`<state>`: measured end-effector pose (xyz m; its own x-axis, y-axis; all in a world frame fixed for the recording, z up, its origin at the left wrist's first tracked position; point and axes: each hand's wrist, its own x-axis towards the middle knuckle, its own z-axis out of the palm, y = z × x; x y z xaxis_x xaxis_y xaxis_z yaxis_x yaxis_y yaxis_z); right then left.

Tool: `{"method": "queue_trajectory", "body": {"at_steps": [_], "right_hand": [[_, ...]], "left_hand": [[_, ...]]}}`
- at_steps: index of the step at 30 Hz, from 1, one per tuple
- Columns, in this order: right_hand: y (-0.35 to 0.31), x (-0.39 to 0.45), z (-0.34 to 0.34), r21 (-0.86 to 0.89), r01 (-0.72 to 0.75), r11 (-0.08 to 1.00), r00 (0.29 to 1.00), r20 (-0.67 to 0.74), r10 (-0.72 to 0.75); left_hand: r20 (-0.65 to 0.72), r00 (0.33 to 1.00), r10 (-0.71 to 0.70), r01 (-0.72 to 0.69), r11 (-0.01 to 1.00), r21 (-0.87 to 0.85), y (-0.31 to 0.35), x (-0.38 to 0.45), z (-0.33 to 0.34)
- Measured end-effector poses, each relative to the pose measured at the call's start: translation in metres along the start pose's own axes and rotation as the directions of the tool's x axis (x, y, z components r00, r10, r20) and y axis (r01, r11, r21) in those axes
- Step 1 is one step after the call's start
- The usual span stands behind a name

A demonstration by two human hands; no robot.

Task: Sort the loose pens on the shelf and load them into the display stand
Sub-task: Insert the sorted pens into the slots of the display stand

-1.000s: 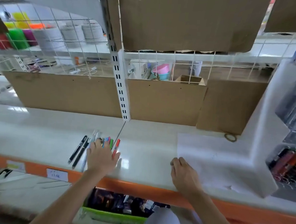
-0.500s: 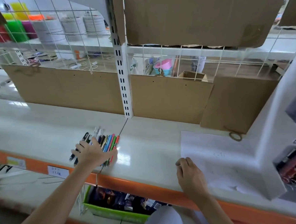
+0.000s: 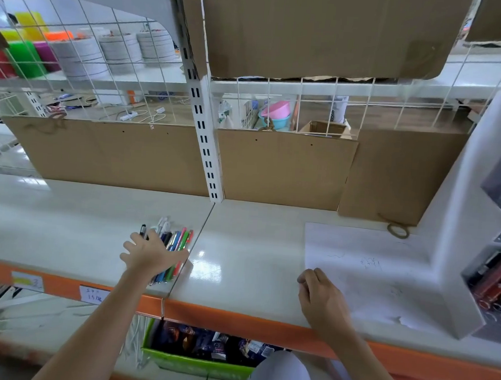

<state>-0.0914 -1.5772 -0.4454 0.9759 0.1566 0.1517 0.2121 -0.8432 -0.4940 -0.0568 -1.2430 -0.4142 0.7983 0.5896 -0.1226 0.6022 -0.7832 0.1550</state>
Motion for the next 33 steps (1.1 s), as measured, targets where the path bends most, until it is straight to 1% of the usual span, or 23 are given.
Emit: {"method": "queue_trajectory", "body": {"at_steps": [2,3,6,9,14,16,18,20,22,23,25,26,27,28,29,30,33], "right_hand": [[0.0,0.0,0.002,0.027,0.003,1.0,1.0,-0.017,-0.003],[0.0,0.0,0.003,0.032,0.01,0.999,1.0,-0.022,-0.009],[0.002,0.0,0.003,0.036,0.019,0.999,0.999,-0.036,-0.018],[0.001,0.0,0.002,0.017,0.015,1.0,1.0,-0.013,-0.015],[0.0,0.001,0.0,-0.012,0.005,1.0,1.0,0.026,-0.005],[-0.001,0.0,-0.002,-0.007,0.008,1.0,0.999,0.053,-0.008],[-0.002,0.001,-0.006,0.046,-0.012,0.999,0.997,0.079,0.009],[-0.003,0.004,-0.017,0.174,-0.094,0.98,0.988,0.139,0.071],[-0.008,0.006,-0.035,0.366,-0.204,0.908,0.963,0.242,0.118],[-0.011,0.005,-0.045,0.483,-0.25,0.839,0.953,0.277,0.125],[-0.02,0.002,-0.065,0.705,-0.307,0.639,0.948,0.288,0.137],[-0.023,-0.001,-0.075,0.786,-0.317,0.53,0.948,0.285,0.145],[-0.025,-0.003,-0.084,0.839,-0.313,0.445,0.95,0.278,0.144],[-0.025,-0.006,-0.093,0.871,-0.299,0.39,0.954,0.267,0.135],[-0.024,-0.01,-0.101,0.892,-0.281,0.354,0.959,0.25,0.131],[-0.021,-0.013,-0.109,0.906,-0.263,0.332,0.964,0.229,0.139],[-0.007,-0.024,-0.128,0.91,-0.241,0.337,0.963,0.18,0.202]], "left_hand": [[-0.07,0.998,-0.003,-0.002,0.997,-0.076,-0.002,-0.001,0.003],[-0.077,0.997,0.003,-0.012,0.994,-0.11,-0.002,-0.001,0.003],[-0.028,0.998,0.047,-0.051,0.987,-0.155,0.001,-0.002,0.0],[0.011,0.995,0.102,-0.101,0.992,-0.076,0.005,-0.005,-0.003],[-0.05,0.974,0.223,-0.221,0.975,0.029,0.008,-0.018,-0.005],[-0.08,0.959,0.273,-0.27,0.962,0.045,0.01,-0.028,-0.003],[-0.125,0.943,0.309,-0.313,0.95,-0.007,0.02,-0.04,-0.003],[-0.139,0.921,0.365,-0.378,0.922,-0.082,0.036,-0.054,-0.006],[-0.114,0.876,0.468,-0.482,0.856,-0.185,0.056,-0.07,-0.012],[-0.092,0.838,0.537,-0.542,0.803,-0.249,0.066,-0.079,-0.015],[-0.037,0.732,0.68,-0.637,0.664,-0.392,0.088,-0.099,-0.023],[-0.012,0.669,0.743,-0.662,0.589,-0.464,0.099,-0.111,-0.025],[-0.001,0.605,0.796,-0.68,0.516,-0.521,0.11,-0.121,-0.025],[0.002,0.549,0.836,-0.69,0.455,-0.563,0.121,-0.131,-0.025],[0.005,0.51,0.86,-0.681,0.407,-0.608,0.131,-0.141,-0.023],[0.011,0.49,0.872,-0.649,0.373,-0.663,0.141,-0.15,-0.021],[0.05,0.447,0.893,-0.512,0.301,-0.804,0.163,-0.171,-0.015]]}}
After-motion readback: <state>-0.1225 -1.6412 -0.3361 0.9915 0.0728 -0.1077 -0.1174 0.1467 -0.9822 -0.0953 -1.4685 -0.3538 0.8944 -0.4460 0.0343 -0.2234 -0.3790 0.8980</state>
